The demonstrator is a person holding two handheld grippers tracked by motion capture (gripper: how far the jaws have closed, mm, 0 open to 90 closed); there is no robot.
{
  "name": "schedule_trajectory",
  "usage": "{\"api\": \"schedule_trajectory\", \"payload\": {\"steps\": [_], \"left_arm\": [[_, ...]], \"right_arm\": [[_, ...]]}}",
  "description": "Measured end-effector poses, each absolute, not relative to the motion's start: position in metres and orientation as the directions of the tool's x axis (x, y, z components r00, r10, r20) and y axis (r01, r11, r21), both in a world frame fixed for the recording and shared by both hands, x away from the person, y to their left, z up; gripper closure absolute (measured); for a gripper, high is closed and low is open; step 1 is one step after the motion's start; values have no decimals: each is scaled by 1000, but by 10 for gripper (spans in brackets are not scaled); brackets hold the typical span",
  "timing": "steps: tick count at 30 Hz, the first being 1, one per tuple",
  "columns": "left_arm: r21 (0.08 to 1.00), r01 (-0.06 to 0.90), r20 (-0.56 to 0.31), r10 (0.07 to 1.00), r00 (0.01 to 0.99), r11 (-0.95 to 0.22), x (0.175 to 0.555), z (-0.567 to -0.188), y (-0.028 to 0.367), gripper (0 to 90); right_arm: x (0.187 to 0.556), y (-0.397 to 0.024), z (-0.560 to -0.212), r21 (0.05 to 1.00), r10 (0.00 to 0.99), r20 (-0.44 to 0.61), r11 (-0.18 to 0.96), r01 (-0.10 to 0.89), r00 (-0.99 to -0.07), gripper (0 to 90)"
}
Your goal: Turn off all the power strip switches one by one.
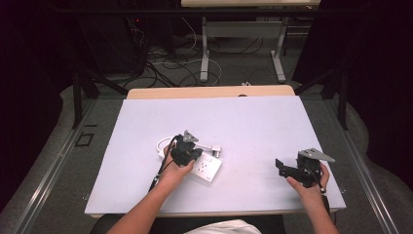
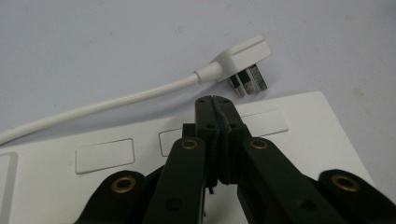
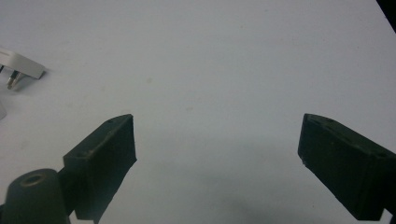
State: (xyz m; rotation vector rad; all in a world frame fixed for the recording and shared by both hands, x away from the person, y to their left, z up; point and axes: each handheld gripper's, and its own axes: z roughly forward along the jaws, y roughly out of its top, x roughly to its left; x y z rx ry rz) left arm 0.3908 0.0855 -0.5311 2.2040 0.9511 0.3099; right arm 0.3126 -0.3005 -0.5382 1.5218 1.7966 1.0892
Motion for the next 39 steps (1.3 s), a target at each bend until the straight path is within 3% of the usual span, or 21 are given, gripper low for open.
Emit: {"api": "schedule_trajectory", "payload": {"steps": [39], "left_arm": [[687, 544, -52, 714, 698, -482, 390, -533, 83, 899]], "right_arm": [[313, -300, -538, 844, 971, 96, 37, 534, -218, 108]]}}
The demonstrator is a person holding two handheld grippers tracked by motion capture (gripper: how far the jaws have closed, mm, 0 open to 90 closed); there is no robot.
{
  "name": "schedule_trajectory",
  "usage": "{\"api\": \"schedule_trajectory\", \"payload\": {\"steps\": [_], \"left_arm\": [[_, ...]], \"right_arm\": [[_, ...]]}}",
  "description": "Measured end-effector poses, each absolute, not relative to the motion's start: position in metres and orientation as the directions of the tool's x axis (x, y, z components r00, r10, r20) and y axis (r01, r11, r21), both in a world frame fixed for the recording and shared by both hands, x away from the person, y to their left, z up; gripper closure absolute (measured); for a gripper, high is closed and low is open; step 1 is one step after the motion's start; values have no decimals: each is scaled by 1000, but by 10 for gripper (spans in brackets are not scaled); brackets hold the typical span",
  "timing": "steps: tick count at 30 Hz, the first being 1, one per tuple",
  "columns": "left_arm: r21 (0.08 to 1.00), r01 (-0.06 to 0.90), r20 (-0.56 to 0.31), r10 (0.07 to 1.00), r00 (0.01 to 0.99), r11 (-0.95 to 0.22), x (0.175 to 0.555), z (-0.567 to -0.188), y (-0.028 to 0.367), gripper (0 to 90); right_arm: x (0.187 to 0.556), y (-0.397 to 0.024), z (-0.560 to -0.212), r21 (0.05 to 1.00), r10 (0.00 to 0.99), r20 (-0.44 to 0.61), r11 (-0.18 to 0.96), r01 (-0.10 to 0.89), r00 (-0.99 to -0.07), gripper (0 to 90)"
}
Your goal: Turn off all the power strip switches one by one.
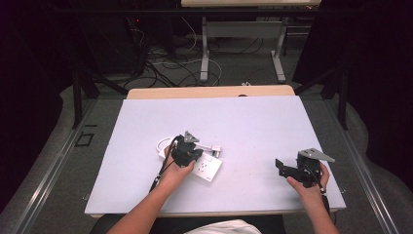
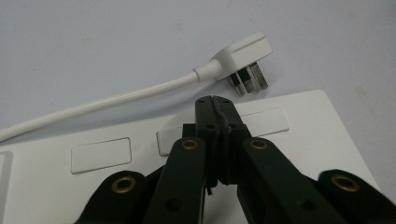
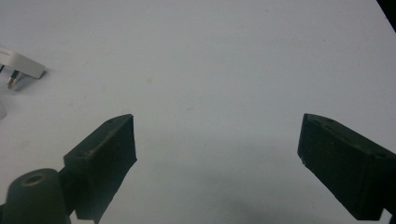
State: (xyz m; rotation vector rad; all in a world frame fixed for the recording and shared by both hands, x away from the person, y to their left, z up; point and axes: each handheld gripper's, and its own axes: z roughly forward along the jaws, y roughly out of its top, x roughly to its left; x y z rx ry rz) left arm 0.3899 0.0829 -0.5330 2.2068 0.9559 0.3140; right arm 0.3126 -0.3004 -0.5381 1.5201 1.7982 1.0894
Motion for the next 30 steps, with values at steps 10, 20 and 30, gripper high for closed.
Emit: {"api": "schedule_trajectory", "payload": {"steps": [10, 20, 30], "left_arm": [[684, 536, -48, 703, 709, -494, 387, -532, 79, 900], [685, 521, -45, 685, 728, -509, 382, -529, 71, 899], [692, 509, -47, 671, 740, -512, 378, -529, 65, 899]], "right_arm": [[313, -300, -538, 845, 971, 96, 36, 534, -217, 108], [312, -301, -538, 842, 970, 98, 39, 539, -224, 108], [313, -300, -538, 844, 971, 97, 35, 535, -217, 108]]}}
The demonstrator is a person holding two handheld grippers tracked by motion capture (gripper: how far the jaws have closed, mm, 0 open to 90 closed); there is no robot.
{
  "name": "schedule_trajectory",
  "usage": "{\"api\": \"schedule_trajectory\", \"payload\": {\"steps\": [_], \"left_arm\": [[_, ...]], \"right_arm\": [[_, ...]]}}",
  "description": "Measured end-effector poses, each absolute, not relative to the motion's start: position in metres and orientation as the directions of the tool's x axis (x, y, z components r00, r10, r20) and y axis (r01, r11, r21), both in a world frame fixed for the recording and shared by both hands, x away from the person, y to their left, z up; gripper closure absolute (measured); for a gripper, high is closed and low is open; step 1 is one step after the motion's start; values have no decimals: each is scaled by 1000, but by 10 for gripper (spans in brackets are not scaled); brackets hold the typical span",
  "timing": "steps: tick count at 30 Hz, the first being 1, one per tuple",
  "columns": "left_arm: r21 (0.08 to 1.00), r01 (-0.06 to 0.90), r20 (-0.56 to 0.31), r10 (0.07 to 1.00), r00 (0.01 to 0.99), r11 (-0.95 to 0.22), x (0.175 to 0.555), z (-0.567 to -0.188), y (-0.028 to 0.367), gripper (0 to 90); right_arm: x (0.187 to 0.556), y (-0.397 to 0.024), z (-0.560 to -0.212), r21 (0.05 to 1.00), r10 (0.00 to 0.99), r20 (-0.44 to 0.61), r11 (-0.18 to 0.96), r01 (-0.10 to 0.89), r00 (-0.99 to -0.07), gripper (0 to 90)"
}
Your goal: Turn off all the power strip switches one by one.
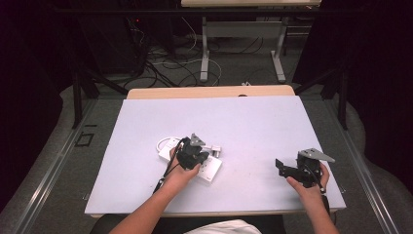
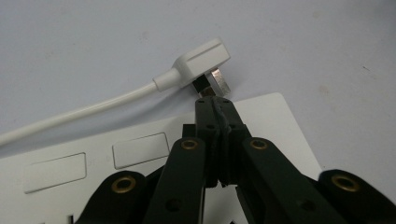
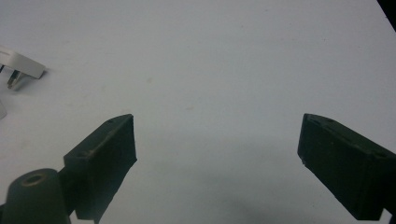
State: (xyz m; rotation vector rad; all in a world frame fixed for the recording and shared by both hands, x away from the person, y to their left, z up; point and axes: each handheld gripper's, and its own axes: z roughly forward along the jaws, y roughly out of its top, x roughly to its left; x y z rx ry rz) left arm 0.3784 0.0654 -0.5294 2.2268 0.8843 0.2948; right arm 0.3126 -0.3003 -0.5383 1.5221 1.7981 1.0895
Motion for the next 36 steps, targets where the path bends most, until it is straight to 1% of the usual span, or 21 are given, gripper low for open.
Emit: {"api": "schedule_trajectory", "payload": {"steps": [36], "left_arm": [[692, 494, -54, 645, 762, -526, 373, -531, 53, 897]], "right_arm": [[313, -300, -539, 842, 971, 97, 36, 538, -217, 109]]}}
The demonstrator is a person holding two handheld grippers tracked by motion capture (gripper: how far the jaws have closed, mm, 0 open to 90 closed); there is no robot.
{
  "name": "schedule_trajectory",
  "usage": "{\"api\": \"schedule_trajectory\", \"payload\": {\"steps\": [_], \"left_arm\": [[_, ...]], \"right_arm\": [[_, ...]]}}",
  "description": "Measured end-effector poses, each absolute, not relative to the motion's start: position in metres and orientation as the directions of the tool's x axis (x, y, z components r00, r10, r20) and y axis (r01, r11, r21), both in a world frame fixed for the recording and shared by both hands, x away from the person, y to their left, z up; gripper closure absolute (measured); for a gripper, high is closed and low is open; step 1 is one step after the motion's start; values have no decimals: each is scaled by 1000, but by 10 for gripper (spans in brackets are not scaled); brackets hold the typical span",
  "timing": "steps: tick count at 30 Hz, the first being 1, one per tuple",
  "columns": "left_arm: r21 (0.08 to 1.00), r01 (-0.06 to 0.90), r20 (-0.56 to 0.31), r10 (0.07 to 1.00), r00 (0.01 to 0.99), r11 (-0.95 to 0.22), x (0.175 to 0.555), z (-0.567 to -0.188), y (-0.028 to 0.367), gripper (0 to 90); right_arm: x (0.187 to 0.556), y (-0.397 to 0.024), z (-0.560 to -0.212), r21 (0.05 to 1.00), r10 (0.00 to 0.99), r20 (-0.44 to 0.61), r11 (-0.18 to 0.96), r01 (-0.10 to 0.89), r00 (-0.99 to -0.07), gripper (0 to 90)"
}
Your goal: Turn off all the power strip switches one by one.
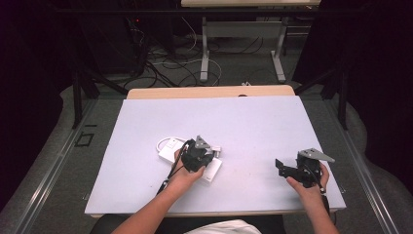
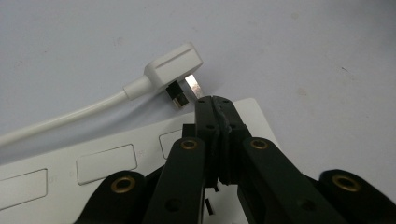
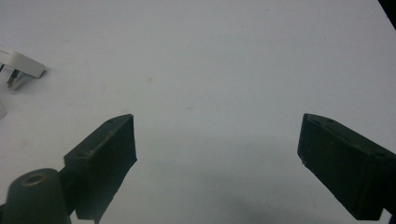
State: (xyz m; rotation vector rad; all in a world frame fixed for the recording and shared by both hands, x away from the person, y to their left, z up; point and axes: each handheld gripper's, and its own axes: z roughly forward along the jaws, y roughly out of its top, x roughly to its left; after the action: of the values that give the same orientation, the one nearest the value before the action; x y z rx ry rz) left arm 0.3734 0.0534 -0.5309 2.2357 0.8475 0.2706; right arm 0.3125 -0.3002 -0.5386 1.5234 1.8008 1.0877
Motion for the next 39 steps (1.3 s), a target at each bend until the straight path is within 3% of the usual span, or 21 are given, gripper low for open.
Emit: {"api": "schedule_trajectory", "payload": {"steps": [31, 39], "left_arm": [[698, 481, -39, 643, 765, -530, 370, -534, 54, 898], [692, 491, -47, 645, 762, -529, 369, -532, 54, 847]], "right_arm": [[314, -300, -537, 843, 968, 97, 44, 537, -232, 110], [312, -301, -537, 839, 970, 97, 41, 543, -223, 110]]}}
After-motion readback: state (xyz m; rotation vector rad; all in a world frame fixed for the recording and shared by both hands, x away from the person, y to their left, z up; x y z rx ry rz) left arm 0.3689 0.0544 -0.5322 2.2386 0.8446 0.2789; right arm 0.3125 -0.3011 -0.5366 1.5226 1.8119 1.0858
